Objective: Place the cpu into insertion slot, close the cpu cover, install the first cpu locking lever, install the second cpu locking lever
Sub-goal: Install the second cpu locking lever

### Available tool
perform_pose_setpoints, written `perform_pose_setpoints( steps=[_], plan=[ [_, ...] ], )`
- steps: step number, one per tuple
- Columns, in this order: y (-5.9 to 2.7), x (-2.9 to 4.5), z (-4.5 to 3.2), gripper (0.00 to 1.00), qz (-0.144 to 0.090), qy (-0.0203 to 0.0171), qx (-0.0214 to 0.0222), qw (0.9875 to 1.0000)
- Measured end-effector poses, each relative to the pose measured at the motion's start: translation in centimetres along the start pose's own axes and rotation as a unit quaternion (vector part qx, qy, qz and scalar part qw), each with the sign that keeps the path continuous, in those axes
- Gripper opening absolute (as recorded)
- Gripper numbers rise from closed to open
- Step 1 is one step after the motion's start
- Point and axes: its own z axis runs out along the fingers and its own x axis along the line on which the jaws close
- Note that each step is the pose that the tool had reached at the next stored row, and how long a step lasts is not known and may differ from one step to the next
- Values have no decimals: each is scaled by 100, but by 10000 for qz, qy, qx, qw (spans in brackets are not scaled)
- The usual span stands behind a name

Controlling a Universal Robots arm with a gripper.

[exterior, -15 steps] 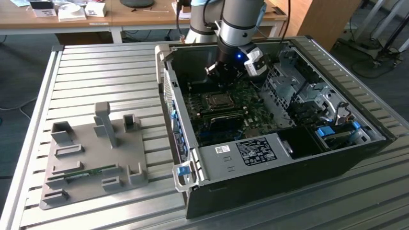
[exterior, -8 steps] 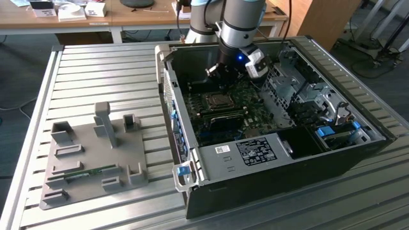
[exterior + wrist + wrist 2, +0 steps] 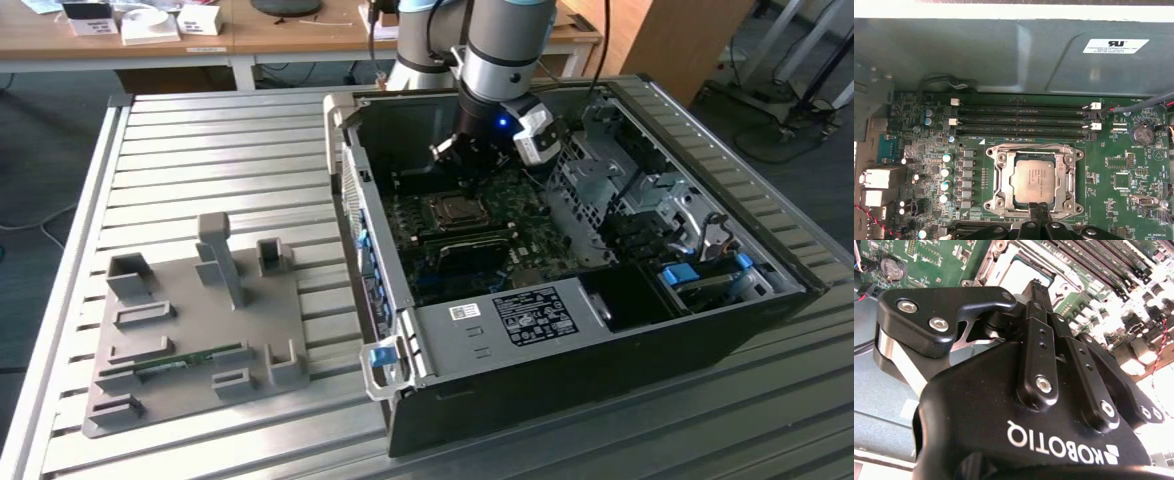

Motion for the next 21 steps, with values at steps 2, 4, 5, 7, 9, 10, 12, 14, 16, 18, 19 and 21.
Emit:
perform_pose_setpoints(
  steps=[2, 4, 5, 7, 9, 10, 12, 14, 16, 18, 19, 21],
  plan=[
    [0, 0, 0, 11, 0, 0, 0, 10000],
    [0, 0, -1, 11, 0, 0, -1, 10000],
    [0, 0, -2, 11, 0, 0, -1, 10000],
    [0, 0, -8, 11, 0, 3, 0, 10000],
    [1, 0, -19, 11, 1, 6, 0, 10000],
    [1, -1, -23, 11, 0, 7, 0, 10000],
    [2, -1, -26, 11, 1, 7, -1, 10000],
    [-1, -1, -27, 11, 1, 7, -1, 10000],
    [-8, -1, -28, 11, 0, 8, 0, 10000],
    [-19, -1, -28, 11, 0, 8, 0, 10000],
    [-24, -1, -29, 11, 0, 8, 0, 10000],
    [-36, 0, -30, 11, 1, 8, -1, 10000]
  ],
)
